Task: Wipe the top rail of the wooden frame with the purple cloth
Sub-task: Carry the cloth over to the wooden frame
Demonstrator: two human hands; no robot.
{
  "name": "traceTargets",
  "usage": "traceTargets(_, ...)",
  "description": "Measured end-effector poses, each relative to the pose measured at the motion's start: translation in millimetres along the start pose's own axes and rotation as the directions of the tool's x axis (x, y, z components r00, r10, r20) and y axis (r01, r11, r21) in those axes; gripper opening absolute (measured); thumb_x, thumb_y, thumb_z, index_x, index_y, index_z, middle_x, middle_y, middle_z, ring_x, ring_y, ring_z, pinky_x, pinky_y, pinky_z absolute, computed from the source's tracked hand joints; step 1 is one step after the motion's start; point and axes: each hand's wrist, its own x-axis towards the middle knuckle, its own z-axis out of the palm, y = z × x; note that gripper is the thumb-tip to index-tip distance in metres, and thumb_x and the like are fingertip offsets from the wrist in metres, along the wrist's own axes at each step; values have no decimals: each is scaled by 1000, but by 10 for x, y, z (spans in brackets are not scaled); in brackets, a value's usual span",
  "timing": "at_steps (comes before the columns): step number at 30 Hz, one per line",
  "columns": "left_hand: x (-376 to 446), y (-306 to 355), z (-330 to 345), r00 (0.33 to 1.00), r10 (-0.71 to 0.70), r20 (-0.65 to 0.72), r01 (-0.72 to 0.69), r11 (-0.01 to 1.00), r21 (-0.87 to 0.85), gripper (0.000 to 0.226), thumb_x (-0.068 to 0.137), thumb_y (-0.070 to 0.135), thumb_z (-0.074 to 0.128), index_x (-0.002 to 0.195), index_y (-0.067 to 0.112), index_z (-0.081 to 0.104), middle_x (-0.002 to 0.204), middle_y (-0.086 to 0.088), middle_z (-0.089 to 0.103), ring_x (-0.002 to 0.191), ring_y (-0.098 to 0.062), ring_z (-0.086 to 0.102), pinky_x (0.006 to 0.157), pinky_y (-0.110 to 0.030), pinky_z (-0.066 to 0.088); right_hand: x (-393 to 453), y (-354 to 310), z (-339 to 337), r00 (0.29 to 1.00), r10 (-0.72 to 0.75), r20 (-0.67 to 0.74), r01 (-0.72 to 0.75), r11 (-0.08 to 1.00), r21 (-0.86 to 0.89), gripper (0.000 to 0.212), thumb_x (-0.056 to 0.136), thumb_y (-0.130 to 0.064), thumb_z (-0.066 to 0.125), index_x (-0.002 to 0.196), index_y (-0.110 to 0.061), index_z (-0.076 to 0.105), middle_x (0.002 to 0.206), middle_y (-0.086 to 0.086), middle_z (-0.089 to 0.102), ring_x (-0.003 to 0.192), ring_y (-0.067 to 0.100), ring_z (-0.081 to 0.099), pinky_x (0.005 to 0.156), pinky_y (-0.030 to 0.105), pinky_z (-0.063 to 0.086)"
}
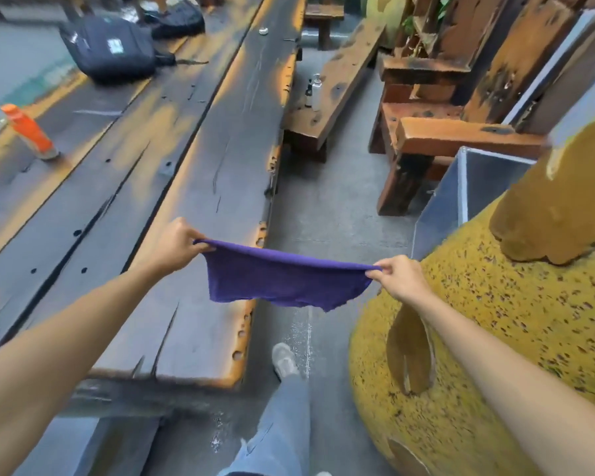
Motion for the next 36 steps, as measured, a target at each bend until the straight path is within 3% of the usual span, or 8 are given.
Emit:
traceTargets(5, 623, -256, 105, 992, -125, 5, 125, 986, -108, 13, 86, 14, 74, 86, 2, 81, 76, -16, 74, 73, -34, 65, 70, -44, 51, 956, -227, 6, 999, -36, -34, 39, 996, 84, 12, 90, -38, 70, 84, -32, 78, 64, -8, 67, 74, 18, 61, 66, 29, 43)
traceTargets(10, 1322, -338, 161, 979, -200, -34, 195, 974, -120, 16, 92, 19, 67, 94, 12, 81, 66, 0, 63, 56, -6, 52, 49, -13, 32, 1764, -435, -151, 997, -67, -41, 72, 987, 146, 11, 93, -30, 70, 97, -26, 80, 82, -2, 73, 84, 16, 66, 73, 26, 41)
traceTargets(15, 2023, -410, 241, 976, -216, 27, 217, 951, -221, 17, 93, 11, 65, 99, 9, 80, 96, -8, 76, 87, -22, 65, 76, -31, 44, 2559, -525, -279, 997, -28, -76, 42, 982, 183, 11, 93, -24, 70, 89, -34, 74, 76, 0, 72, 78, 23, 70, 79, 39, 55)
traceTargets(19, 2494, -406, 342, 980, -197, 39, 201, 961, -192, 18, 93, 10, 63, 102, 8, 79, 98, -10, 77, 75, -17, 62, 75, -27, 40, 2941, -463, -333, 998, 23, -67, -7, 973, 232, 15, 93, -21, 68, 88, -34, 73, 76, 2, 74, 77, 24, 74, 80, 51, 59)
traceTargets(22, 2871, -352, 407, 981, -176, 77, 187, 967, -174, 21, 95, 9, 59, 104, 9, 78, 101, -8, 78, 88, -23, 66, 81, -29, 43, 3252, -364, -406, 997, 51, -51, -37, 966, 255, 12, 95, -23, 65, 95, -29, 75, 81, -2, 75, 76, 15, 75, 79, 48, 61)
traceTargets(24, 3155, -278, 446, 983, -159, 94, 173, 970, -173, 22, 96, 8, 58, 106, 8, 77, 103, -8, 77, 98, -26, 67, 85, -29, 44, 3480, -283, -457, 996, 72, -53, -55, 961, 270, 13, 97, -21, 63, 99, -24, 75, 84, 3, 76, 79, 19, 75, 77, 47, 62)
traceTargets(29, 4175, -18, 596, 987, -96, 128, 117, 978, -171, 20, 95, 8, 59, 102, 9, 78, 98, -6, 78, 97, -25, 68, 85, -29, 43, 4218, -93, -680, 980, 178, -88, -126, 901, 414, 17, 100, -12, 58, 105, -11, 73, 94, 13, 76, 77, 24, 74, 69, 47, 60)
traceTargets(36, 5865, 509, 775, 980, 43, 194, -24, 995, -97, 17, 91, 10, 66, 99, 15, 80, 86, 2, 75, 87, -20, 68, 79, -29, 45, 5422, 354, -1202, 952, 268, -150, -154, 840, 520, 22, 98, -11, 60, 91, -27, 74, 83, 5, 76, 60, 8, 65, 59, 28, 57)
